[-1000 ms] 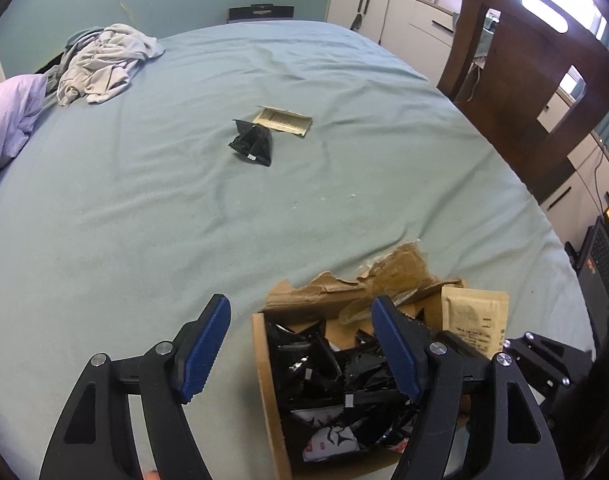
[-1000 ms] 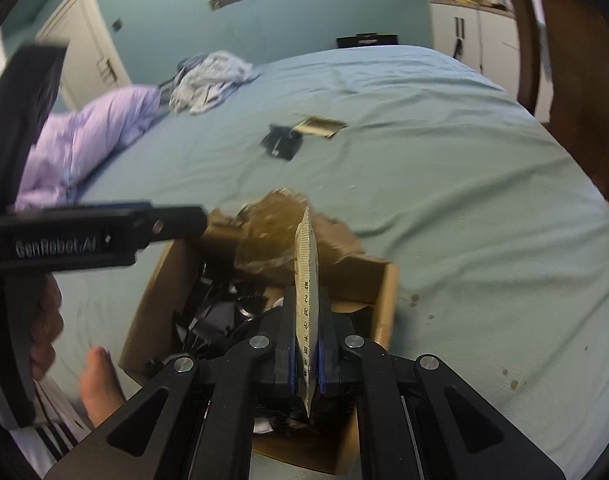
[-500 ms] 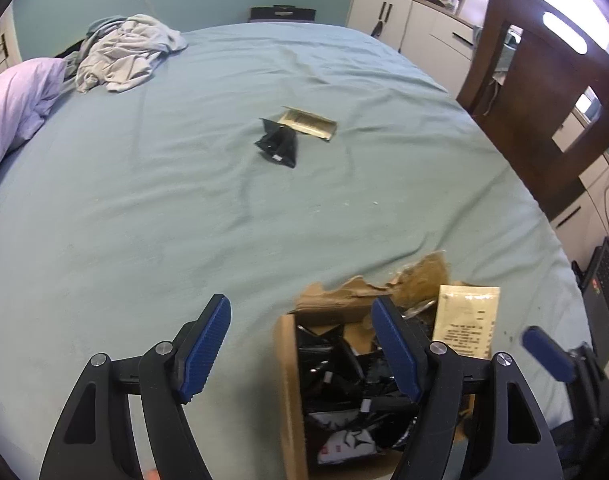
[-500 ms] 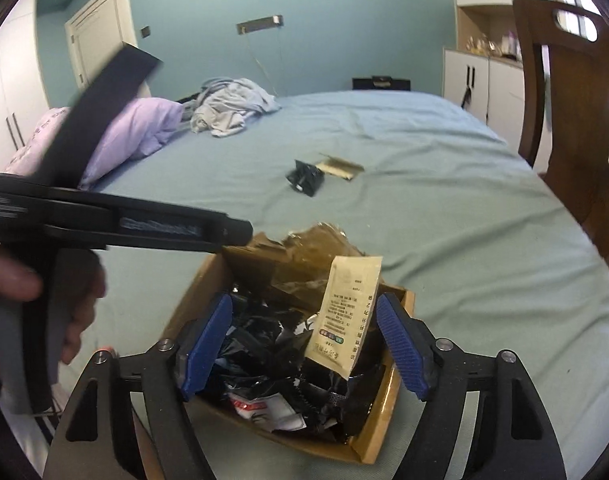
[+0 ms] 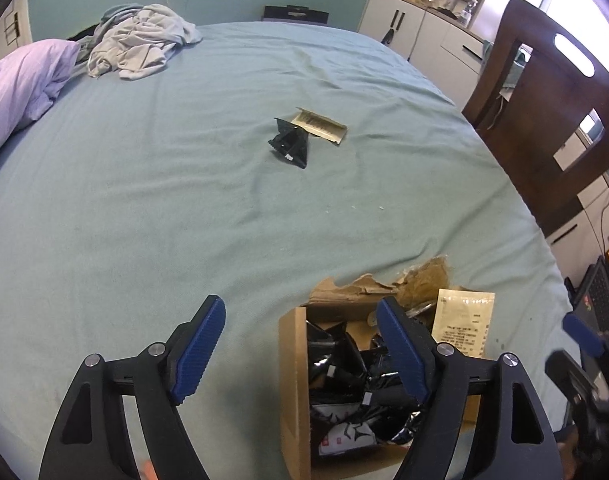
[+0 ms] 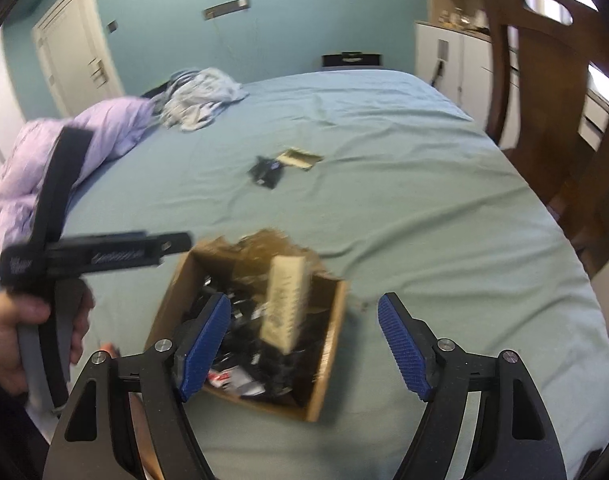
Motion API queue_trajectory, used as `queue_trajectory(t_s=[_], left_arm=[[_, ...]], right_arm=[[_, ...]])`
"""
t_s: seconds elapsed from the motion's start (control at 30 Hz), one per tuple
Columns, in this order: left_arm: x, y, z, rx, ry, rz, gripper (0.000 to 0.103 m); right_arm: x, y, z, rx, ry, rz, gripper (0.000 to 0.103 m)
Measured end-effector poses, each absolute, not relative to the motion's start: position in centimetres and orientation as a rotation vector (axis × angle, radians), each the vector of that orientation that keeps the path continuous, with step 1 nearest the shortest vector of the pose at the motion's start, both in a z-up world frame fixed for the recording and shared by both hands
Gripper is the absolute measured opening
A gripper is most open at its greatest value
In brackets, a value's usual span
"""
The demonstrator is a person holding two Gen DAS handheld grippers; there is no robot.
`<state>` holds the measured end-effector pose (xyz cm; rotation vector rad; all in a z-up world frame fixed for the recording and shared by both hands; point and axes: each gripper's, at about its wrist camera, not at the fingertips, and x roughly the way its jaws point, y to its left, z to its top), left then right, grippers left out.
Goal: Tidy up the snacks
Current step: 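Open both grippers and withdraw them from the box, then grasp the last black packet from the sheet with the left gripper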
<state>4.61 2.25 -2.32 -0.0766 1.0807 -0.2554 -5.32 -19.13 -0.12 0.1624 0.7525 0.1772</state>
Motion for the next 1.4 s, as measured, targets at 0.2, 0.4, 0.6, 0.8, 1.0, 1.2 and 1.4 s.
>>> queue_trajectory(t_s=[0.2, 0.4, 0.6, 0.8, 1.0, 1.2, 1.4], left_arm=[[5.1, 1.6, -2.5, -0.045, 1.086, -0.249, 0.08], [6.6, 1.4, -2.1, 0.01, 1.065, -0.243, 0.084], [10.6, 0.4, -2.8, 0.057, 1.084, -0.269, 0.088], [16.4, -2.3, -6.3, 0.176, 1.14, -0.27, 0.089], [22.7, -4.4, -9.4, 0.183, 1.192, -0.232, 0.089], [27.3, -6.2, -11.1, 0.214, 1.228, -0.211, 0.089], [28.6, -7.4, -11.6, 0.207, 1.248, -0.271, 0.053]], right_arm=[[-3.4, -22.6, -4.0, 0.475, 0.797, 0.185, 0.076], [-1.6, -22.7, -4.0, 0.509, 0.774, 0.191, 0.076], [-1.2, -22.5, -4.4, 0.489, 0.787, 0.222, 0.076], [-0.3, -23.2, -5.1, 0.509, 0.807, 0.252, 0.076], [0.8, -23.2, -6.1, 0.525, 0.852, 0.28, 0.076], [1.6, -22.4, -6.3, 0.473, 0.87, 0.285, 0.076], [2.0, -22.6, -6.3, 0.46, 0.885, 0.292, 0.076]])
